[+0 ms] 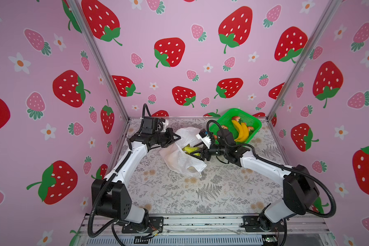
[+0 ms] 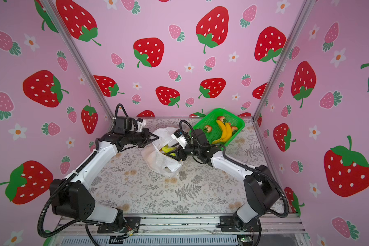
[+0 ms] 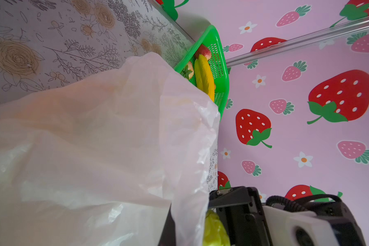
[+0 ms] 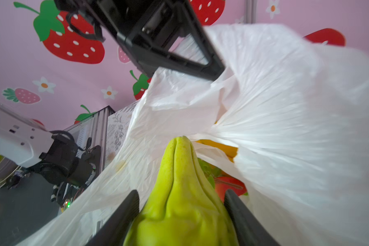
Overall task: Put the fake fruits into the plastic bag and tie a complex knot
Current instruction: 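Carry the green pear into the bag held open by the left gripper, then release the green pear inside the bag and withdraw the right gripper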
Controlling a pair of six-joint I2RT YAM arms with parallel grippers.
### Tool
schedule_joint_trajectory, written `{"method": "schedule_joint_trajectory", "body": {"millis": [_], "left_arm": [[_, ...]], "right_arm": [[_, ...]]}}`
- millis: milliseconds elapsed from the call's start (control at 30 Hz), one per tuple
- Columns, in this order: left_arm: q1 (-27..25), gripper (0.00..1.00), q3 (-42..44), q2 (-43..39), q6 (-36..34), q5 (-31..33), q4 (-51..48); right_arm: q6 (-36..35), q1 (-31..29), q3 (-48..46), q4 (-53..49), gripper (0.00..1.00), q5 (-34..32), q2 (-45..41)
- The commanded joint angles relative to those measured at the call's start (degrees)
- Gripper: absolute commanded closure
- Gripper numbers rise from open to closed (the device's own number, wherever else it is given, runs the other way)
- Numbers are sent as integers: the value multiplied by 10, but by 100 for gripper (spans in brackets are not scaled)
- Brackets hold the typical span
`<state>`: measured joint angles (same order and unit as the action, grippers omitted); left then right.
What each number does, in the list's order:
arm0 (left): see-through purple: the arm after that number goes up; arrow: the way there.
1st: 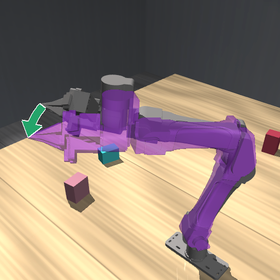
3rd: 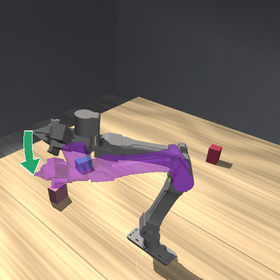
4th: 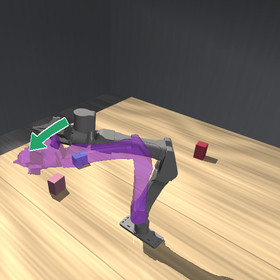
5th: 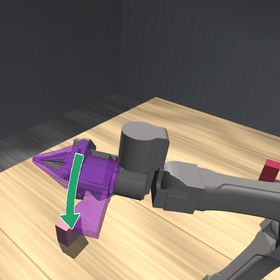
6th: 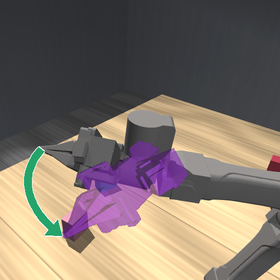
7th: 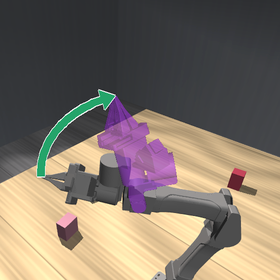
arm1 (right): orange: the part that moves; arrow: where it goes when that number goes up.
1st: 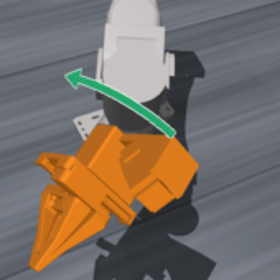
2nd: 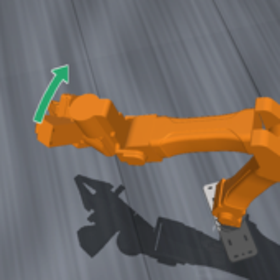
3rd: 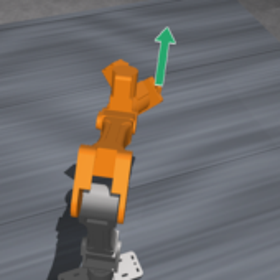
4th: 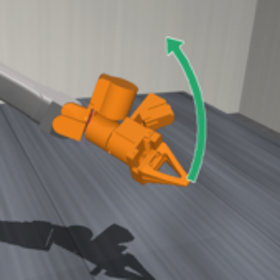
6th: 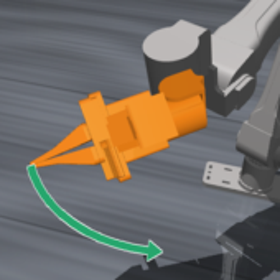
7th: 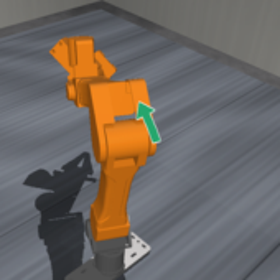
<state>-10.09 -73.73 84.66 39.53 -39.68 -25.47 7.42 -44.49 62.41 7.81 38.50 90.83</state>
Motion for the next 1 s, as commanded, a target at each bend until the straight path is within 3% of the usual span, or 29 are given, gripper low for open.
{"method": "schedule_joint_trajectory", "body": {"millis": [0, 467, 633, 967], "left_arm": [[-3, 100, 2, -7, 4, -13, 9], [-3, 100, 2, -7, 4, -12, 9], [-3, 100, 2, -7, 5, -12, 9], [-4, 100, 3, -6, 6, -13, 9]], "right_arm": [[-52, -24, -7, 3, 48, 26, 31], [-36, -56, 2, 68, 49, 42, 140], [5, -57, -28, 141, 37, 37, 147], [8, -55, -45, 152, 20, -5, 106]]}}
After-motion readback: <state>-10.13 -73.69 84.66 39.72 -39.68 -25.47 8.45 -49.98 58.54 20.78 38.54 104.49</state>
